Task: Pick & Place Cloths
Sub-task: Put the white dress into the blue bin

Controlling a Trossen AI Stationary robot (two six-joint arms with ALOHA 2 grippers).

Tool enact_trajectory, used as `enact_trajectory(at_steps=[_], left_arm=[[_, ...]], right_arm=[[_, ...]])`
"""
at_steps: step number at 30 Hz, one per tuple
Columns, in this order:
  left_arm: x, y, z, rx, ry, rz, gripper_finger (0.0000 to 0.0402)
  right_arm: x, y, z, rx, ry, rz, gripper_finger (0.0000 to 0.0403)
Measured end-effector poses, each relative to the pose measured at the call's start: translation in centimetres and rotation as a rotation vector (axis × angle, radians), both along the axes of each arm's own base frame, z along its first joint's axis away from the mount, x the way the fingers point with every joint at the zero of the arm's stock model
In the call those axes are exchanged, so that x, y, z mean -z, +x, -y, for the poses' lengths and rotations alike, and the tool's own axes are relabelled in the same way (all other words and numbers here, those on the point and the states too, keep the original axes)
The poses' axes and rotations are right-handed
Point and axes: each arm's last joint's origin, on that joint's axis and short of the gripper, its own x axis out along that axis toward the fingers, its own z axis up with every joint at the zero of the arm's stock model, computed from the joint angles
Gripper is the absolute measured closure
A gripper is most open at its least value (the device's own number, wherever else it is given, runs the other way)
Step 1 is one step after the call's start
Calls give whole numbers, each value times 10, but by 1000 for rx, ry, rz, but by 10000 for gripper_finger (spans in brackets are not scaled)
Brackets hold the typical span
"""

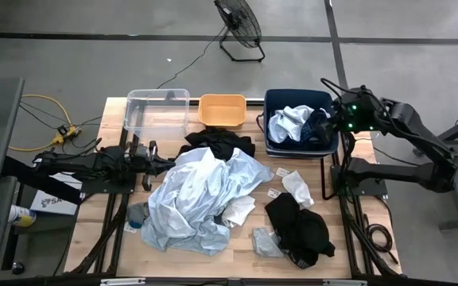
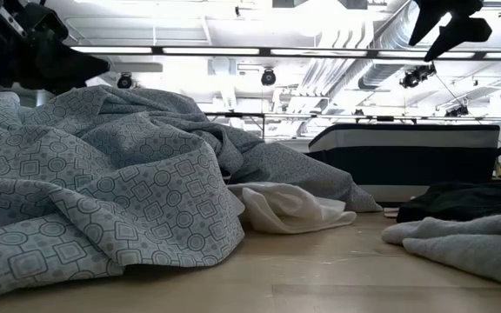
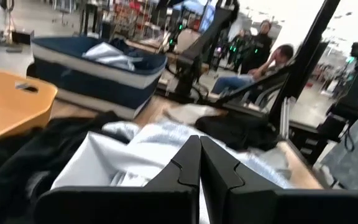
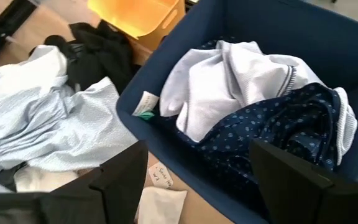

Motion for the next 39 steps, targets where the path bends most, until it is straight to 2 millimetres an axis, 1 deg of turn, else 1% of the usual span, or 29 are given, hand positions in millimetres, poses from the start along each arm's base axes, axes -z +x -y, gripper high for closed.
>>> enact_trajectory(at_steps=[5,12,17,19,23,25,27,31,35,37,39], left_arm=[[-1,0,0,1,-6,5,402],[-3,0,0,12,-145,31,402],[-3,0,-1,-9,-185,29,402],[-3,0,0,18,-216,30,402],[-3,0,2,91,-219,22,395],[-3,0,3,106,-236,21,378],[-3,0,3,117,-272,21,349],[-9,-1,3,126,-322,24,267],[-23,-1,4,153,-318,25,195],[-32,1,5,172,-291,9,176],[-43,4,6,189,-252,-22,168]], right_arm=[[0,1,-4,-9,16,14,131],[0,4,-8,-16,38,28,131],[0,4,-8,27,35,30,131],[0,4,-8,39,36,32,131],[0,5,-10,33,43,36,131],[0,5,-11,41,57,44,131],[0,6,-12,43,66,49,131],[0,8,-13,27,71,46,131],[1,10,-15,7,76,41,131],[1,11,-16,-6,78,39,131],[1,13,-16,-17,79,33,131]])
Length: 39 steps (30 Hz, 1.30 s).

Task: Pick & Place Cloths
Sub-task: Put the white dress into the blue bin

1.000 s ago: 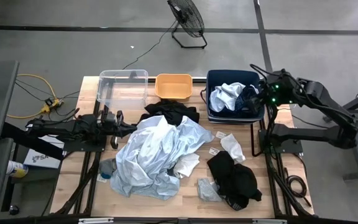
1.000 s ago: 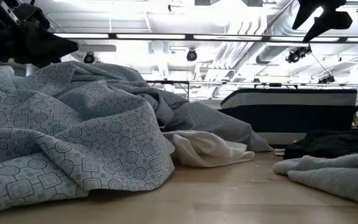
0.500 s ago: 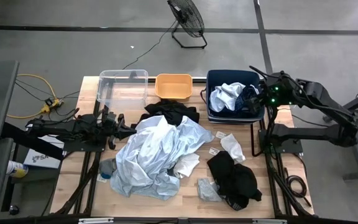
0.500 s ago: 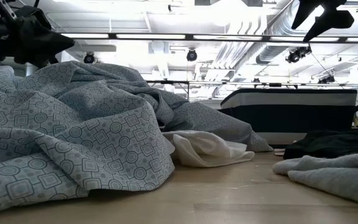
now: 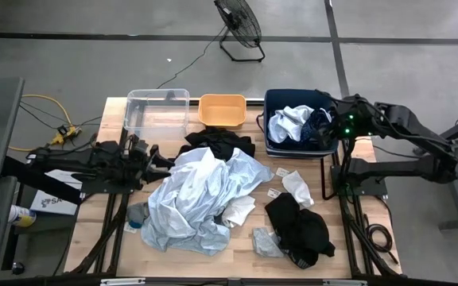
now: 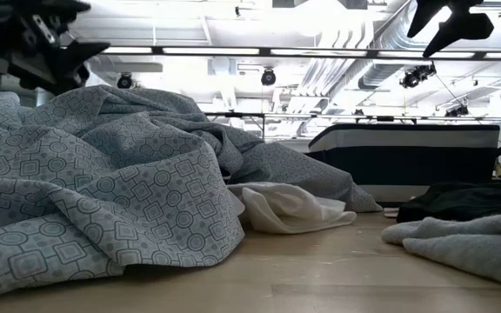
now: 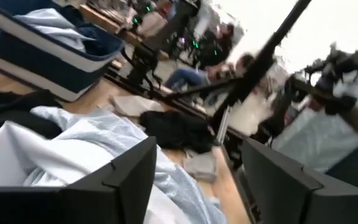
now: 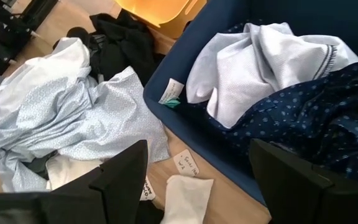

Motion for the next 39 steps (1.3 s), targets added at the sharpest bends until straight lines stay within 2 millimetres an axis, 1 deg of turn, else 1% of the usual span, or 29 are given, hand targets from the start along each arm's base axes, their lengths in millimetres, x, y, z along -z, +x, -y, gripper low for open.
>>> enact_trajectory(at_steps=[2,5,7,11,14,19,23,29,33,39], left_arm=[[-12,5,1,16,55,-39,166],[-25,19,2,38,160,-158,166],[-30,29,3,57,241,-267,166],[-33,52,4,116,376,-487,165],[-36,68,6,184,435,-577,165],[-41,93,10,326,518,-603,165],[-35,107,12,399,596,-619,165],[-18,122,13,449,649,-679,162],[-12,130,14,455,651,-687,154],[-6,137,26,500,735,-649,150]], right_arm=[[0,1,-1,-9,0,0,131],[0,2,-2,-21,1,-2,131],[0,2,-3,-25,5,-1,131],[0,3,-4,-37,4,-2,131],[0,3,-5,-50,-1,-4,131],[0,4,-7,-71,-8,-7,131],[0,4,-8,-89,-13,-10,131],[0,4,-10,-116,-23,-15,131],[0,5,-11,-126,-25,-15,131],[0,5,-11,-144,-34,-20,131]])
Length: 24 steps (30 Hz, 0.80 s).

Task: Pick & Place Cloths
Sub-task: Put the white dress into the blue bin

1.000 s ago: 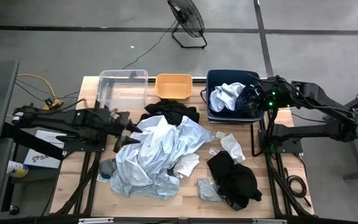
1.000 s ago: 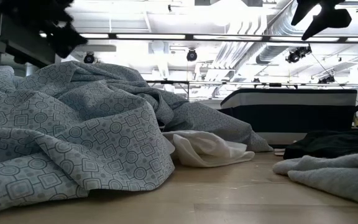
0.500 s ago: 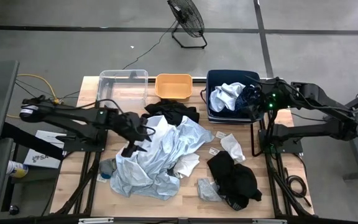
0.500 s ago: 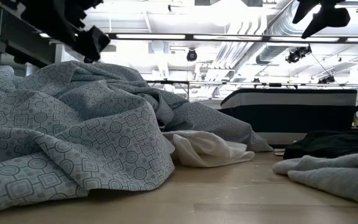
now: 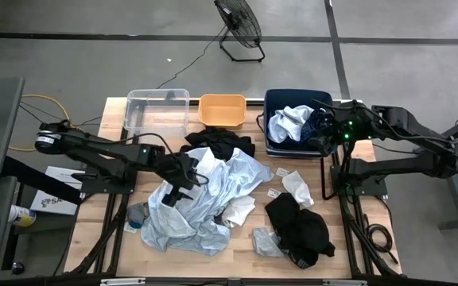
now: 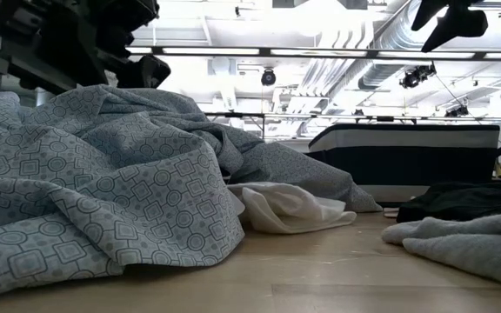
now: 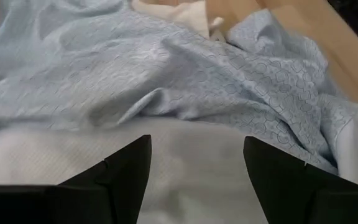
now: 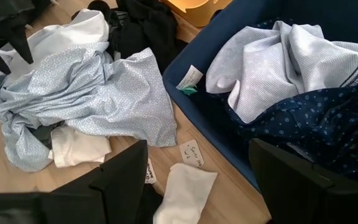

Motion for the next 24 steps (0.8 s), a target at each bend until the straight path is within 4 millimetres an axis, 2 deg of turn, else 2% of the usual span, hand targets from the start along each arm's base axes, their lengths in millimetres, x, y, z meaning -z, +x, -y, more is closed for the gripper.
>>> enact_trajectory(at_steps=[7,11,20,24], left_arm=[[10,7,18,54,80,5,150],[14,12,21,54,92,15,147],[36,22,22,-6,104,-84,80],[51,27,22,-24,138,-143,68]], right_arm=[[0,0,0,-5,-4,-2,131],[0,0,0,-5,-4,-2,131],[0,0,0,-5,-4,-2,131],[0,0,0,-3,-3,-1,131]])
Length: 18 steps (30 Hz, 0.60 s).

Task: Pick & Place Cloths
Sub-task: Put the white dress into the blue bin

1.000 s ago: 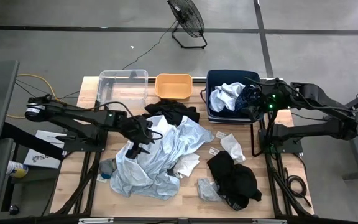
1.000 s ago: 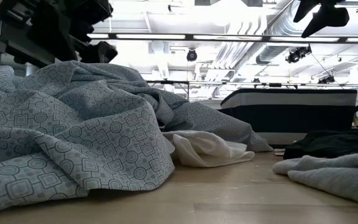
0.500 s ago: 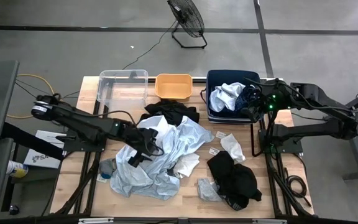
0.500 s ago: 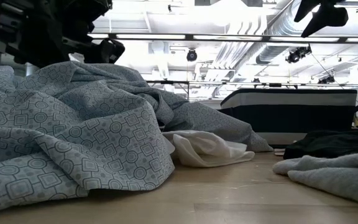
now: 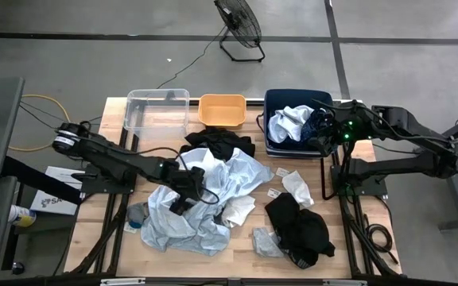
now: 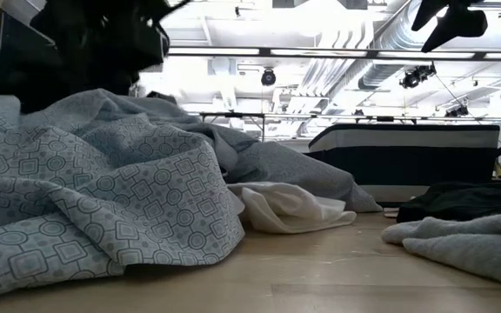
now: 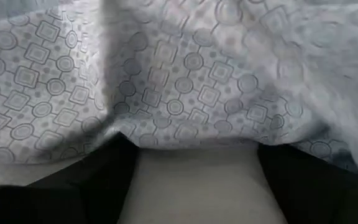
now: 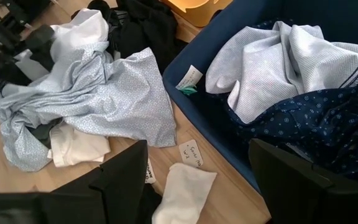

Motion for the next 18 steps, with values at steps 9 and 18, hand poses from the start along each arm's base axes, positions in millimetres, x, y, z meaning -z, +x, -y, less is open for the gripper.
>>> enact_trajectory(at_steps=[9,18], left_arm=[[19,6,0,-29,59,-62,154],[5,9,0,-148,15,-112,375]], right_arm=[[0,0,0,4,3,0,131],[0,0,0,5,3,0,131]])
